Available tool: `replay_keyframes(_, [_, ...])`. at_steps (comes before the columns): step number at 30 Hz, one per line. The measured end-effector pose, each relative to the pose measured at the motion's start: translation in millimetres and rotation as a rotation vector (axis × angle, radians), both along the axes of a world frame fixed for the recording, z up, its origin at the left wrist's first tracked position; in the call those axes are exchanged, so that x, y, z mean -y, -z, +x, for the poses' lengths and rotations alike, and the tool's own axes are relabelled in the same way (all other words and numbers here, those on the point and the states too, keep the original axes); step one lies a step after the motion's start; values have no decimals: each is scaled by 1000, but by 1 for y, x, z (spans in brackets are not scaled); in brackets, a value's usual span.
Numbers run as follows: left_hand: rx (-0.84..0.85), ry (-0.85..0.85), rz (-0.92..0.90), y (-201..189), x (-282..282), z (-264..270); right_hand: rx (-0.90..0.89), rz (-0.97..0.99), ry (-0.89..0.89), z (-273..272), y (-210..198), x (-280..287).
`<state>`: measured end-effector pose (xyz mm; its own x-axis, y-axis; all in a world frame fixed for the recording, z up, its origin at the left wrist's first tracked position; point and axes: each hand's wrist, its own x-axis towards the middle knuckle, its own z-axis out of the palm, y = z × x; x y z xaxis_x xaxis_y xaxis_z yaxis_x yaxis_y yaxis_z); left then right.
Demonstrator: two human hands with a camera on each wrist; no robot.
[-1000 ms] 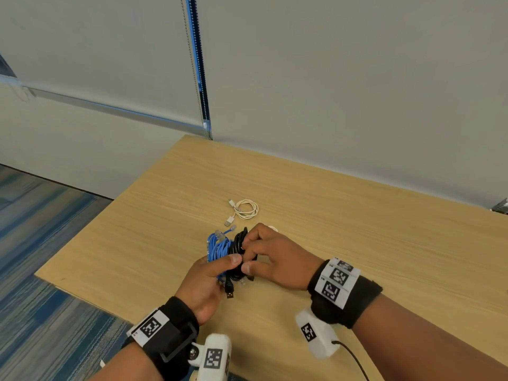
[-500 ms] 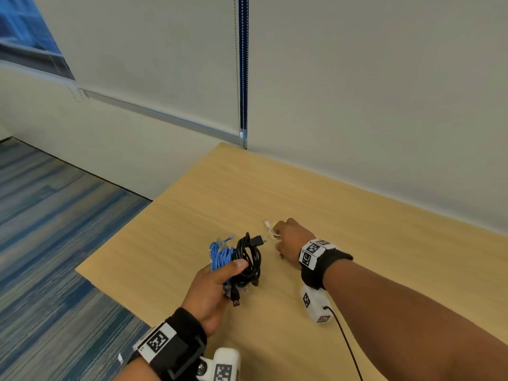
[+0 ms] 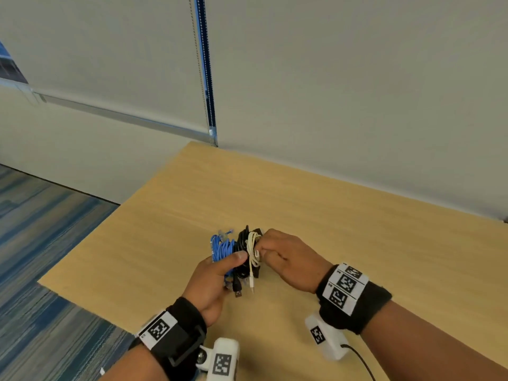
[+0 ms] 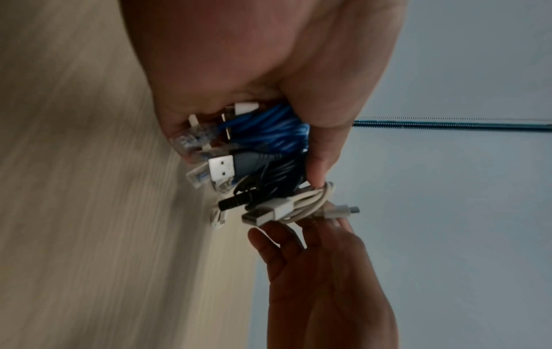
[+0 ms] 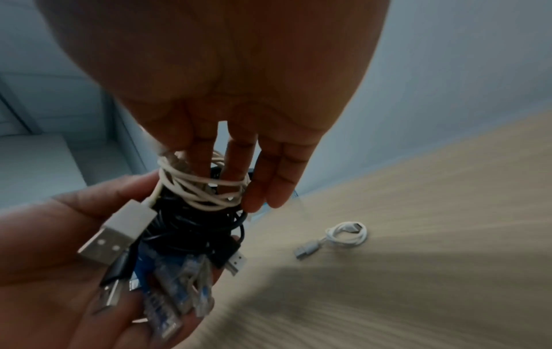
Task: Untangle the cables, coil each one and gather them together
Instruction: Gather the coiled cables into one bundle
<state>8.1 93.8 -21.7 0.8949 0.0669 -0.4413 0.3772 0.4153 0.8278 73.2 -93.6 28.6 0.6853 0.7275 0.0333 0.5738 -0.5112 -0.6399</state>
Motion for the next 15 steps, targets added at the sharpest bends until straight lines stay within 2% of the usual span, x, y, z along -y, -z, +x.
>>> replay_keyframes(9, [9,132,-34,-3,39,-7,-24,-53,265,-19,-2,35])
replay_keyframes(15, [-29,227,-87,-9,50,-10,-6,-126,243,-30,-1,38])
